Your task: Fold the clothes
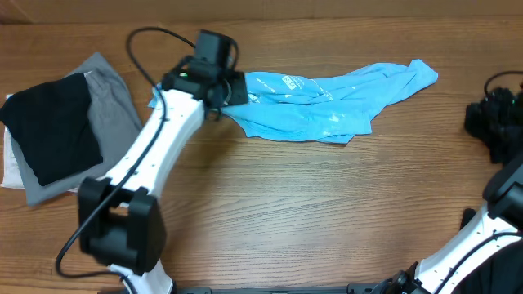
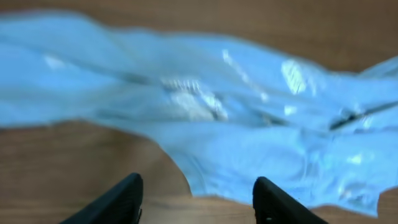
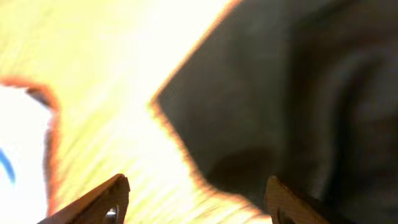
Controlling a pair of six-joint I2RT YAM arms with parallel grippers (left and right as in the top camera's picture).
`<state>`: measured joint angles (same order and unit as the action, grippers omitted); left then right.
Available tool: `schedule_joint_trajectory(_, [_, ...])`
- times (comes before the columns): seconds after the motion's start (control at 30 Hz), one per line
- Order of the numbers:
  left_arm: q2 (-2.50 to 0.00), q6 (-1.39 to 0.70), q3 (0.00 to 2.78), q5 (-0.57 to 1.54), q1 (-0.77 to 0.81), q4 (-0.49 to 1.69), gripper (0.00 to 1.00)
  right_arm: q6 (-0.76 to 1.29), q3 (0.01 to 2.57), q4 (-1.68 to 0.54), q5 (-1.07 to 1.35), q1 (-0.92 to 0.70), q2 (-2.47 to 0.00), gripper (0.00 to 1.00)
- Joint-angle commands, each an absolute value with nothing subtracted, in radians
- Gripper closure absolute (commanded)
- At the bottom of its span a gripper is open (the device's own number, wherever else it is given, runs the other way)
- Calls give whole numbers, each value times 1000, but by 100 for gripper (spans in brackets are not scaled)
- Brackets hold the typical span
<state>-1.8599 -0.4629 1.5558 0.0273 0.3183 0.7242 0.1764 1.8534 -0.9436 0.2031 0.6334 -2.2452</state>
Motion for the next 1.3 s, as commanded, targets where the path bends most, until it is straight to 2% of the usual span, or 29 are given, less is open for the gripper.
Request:
schedule_joint_trajectory(0.0, [-1968, -566, 1573, 104, 353, 757, 39, 152, 1927, -1003, 264, 561, -2158, 25])
schedule_joint_trajectory(0.13, [-2056, -565, 1573, 233, 367, 760, 46, 152, 1928, -1071, 264, 511, -2134, 25])
schedule_joint_trajectory(0.17, [-2091, -566, 1573, 265, 368, 768, 56, 152, 1928, -1102, 263, 488, -2134, 25])
schedule_joint_trajectory(0.2, [-2106, -566, 1573, 274, 368, 775, 58, 152, 1928, -1114, 263, 479, -2134, 25])
schedule_joint_trajectory(0.27, [-2128, -566, 1573, 281, 368, 790, 58, 152, 1928, -1131, 263, 464, -2134, 25])
schedule_joint_trajectory(0.37, [-2153, -565, 1573, 278, 368, 786, 51, 152, 1928, -1149, 263, 451, -2134, 25])
schedule_joint_trajectory(0.57, [-2203, -565, 1573, 255, 372, 778, 48, 151, 1928, -1188, 263, 450, -2134, 25])
schedule_joint_trajectory(0.6, [-2210, -565, 1573, 255, 372, 774, 54, 152, 1928, -1192, 264, 450, -2134, 25])
schedule_joint_trajectory(0.7, [-2216, -562, 1573, 253, 371, 773, 92, 149, 1928, -1199, 263, 450, -2134, 25])
schedule_joint_trajectory(0.73, [-2215, -556, 1573, 252, 369, 774, 96, 149, 1928, -1201, 263, 450, -2134, 25])
schedule_joint_trajectory(0.83, [-2210, -546, 1574, 249, 358, 813, 96, 148, 1928, -1208, 263, 450, -2134, 25])
schedule_joint_trajectory(0.97, [-2170, -530, 1574, 211, 320, 999, 96, 148, 1928, -1231, 223, 450, -2134, 25])
schedule_joint_trajectory(1.1, [-2049, -469, 1574, 20, 214, 1193, 96, 149, 1928, -1282, 139, 450, -2134, 25])
schedule_joint_trajectory(1.27, [-1869, -470, 1574, 3, 35, 1163, 96, 149, 1927, -1304, 139, 450, -2134, 25])
